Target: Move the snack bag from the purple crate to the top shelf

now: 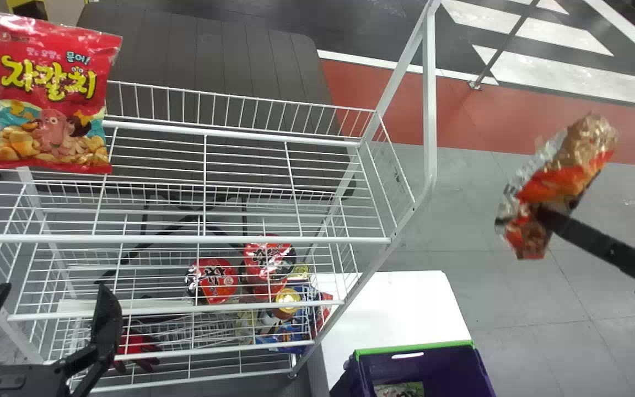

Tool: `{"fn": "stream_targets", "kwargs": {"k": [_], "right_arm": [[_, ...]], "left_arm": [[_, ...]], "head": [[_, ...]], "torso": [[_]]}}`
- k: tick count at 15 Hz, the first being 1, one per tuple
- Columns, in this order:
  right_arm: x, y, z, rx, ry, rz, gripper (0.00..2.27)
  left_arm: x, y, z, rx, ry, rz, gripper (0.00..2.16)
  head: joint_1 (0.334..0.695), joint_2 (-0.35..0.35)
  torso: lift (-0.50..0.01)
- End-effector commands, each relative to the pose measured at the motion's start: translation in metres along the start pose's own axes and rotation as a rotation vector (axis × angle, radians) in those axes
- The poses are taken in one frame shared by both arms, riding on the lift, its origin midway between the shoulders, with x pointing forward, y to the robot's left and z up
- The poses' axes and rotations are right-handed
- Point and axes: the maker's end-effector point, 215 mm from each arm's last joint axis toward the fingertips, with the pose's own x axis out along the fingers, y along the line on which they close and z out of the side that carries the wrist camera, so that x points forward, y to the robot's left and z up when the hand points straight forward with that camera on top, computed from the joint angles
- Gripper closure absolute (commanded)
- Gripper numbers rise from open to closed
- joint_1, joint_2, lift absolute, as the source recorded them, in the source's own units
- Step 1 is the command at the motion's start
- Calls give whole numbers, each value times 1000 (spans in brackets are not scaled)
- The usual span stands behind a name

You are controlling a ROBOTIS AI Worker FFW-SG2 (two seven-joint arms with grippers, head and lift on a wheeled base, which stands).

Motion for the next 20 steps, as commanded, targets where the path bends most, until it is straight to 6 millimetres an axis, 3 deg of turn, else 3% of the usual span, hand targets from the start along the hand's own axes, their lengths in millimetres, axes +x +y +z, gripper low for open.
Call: {"fn": "stream_targets", "kwargs": {"k": [1,4,6,8,10,13,20], "right_arm": [[20,29,6,-10,-14,78,1777],[42,71,12,-2,-54,179,1777],[59,94,1,39,-54,230,1781],[72,112,-3,25,-37,263,1781],[81,128,12,-61,-84,297,1801],[94,149,33,-219,-181,315,1821],[147,175,10,-305,-310,427,1821]], "left_arm": [[1,-2,-5,1,8,-2,93],[2,-1,-7,3,10,4,93],[3,1,-9,5,12,9,93],[3,2,-10,7,14,15,93],[4,4,-10,10,13,17,93],[7,5,-10,13,13,17,93],[19,9,-19,15,23,17,93]], "head": [[695,-350],[695,-350],[695,-350],[695,-294],[695,-257],[695,-221],[695,-134]], "torso": [[1],[1],[1],[1],[1],[1],[1]]}}
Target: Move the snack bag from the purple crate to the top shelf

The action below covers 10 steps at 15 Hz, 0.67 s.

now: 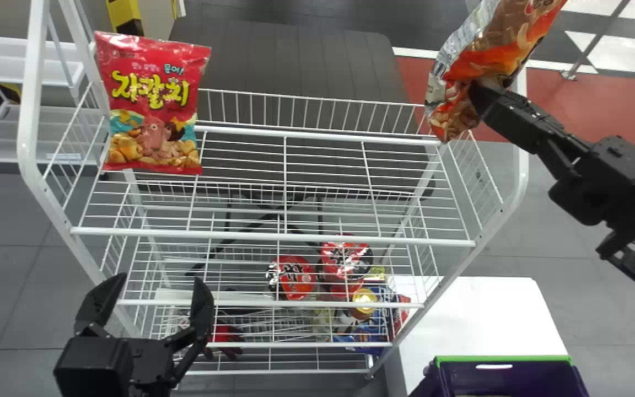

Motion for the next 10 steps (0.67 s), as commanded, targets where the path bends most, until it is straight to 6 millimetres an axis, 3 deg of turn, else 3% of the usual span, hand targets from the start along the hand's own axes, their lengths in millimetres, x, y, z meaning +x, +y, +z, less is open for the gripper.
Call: {"fn": "stream_targets", "kwargs": {"k": [1,3,8,10], "right_arm": [[17,2,-19,-2,-41,27,1821],[32,4,-27,-7,-73,30,1821],[100,47,-77,82,-34,132,1821],[128,67,-94,97,-12,169,1821]], "left_arm": [[3,3,-2,-2,3,4,93],[5,5,-5,-1,8,7,93],[9,8,-11,-13,12,13,93],[11,14,-13,-18,11,23,93]], "head": [[695,-125],[695,-109],[695,-37],[695,22]], "torso": [[1],[1],[1],[1]]}}
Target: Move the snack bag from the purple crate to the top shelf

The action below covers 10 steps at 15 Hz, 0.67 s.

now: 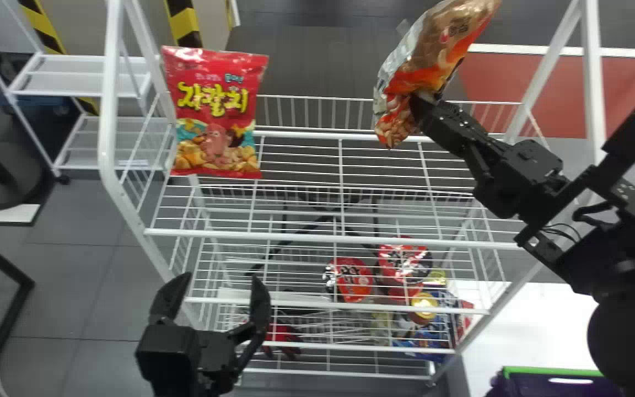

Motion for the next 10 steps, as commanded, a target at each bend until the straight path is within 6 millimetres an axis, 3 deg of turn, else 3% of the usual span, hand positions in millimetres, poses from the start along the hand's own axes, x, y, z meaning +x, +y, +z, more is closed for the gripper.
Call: {"fn": "stream_targets", "kwargs": {"k": [1,5,8,10], "right_arm": [[34,21,-21,20,29,54,1821],[80,42,-44,-8,81,85,1821],[101,56,-42,-35,101,115,1821],[106,55,-52,-35,128,112,1821]], "left_arm": [[1,6,-1,-6,-3,9,93],[2,10,1,-17,-12,7,93],[2,12,2,-24,-26,5,93],[2,14,3,-26,-30,0,93]], "head": [[695,40],[695,136],[695,172],[695,198]], "torso": [[1],[1],[1],[1]]}}
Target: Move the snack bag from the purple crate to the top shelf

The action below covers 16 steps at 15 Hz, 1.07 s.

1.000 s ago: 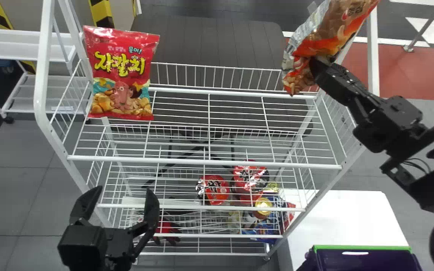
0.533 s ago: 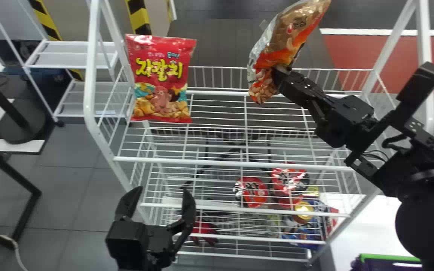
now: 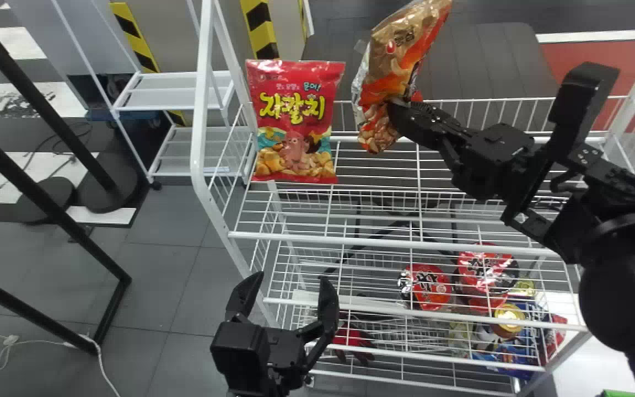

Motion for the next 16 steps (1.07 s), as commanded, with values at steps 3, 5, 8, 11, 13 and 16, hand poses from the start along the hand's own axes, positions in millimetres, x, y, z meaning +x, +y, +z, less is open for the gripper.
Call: {"fn": "stream_targets", "kwargs": {"k": [3,5,8,11,13,16], "right_arm": [[10,-11,-16,12,42,-26,1821],[10,-18,-23,15,52,-53,1821],[17,-31,-33,45,72,-60,1821],[24,-44,-40,76,87,-67,1821],[28,-51,-46,82,99,-71,1821],[31,-57,-54,111,111,-74,1821]], "left_arm": [[0,1,1,-4,-6,-10,93],[-1,0,-2,-2,-2,-14,93],[-3,-1,-2,-4,-4,-19,93],[-4,0,-1,-8,-7,-17,93],[-5,2,2,-9,-19,-15,93],[-5,0,3,-14,-23,-19,93]], "head": [[695,208],[695,205],[695,200],[695,196],[695,193],[695,190]], "torso": [[1],[1],[1],[1],[1],[1]]}}
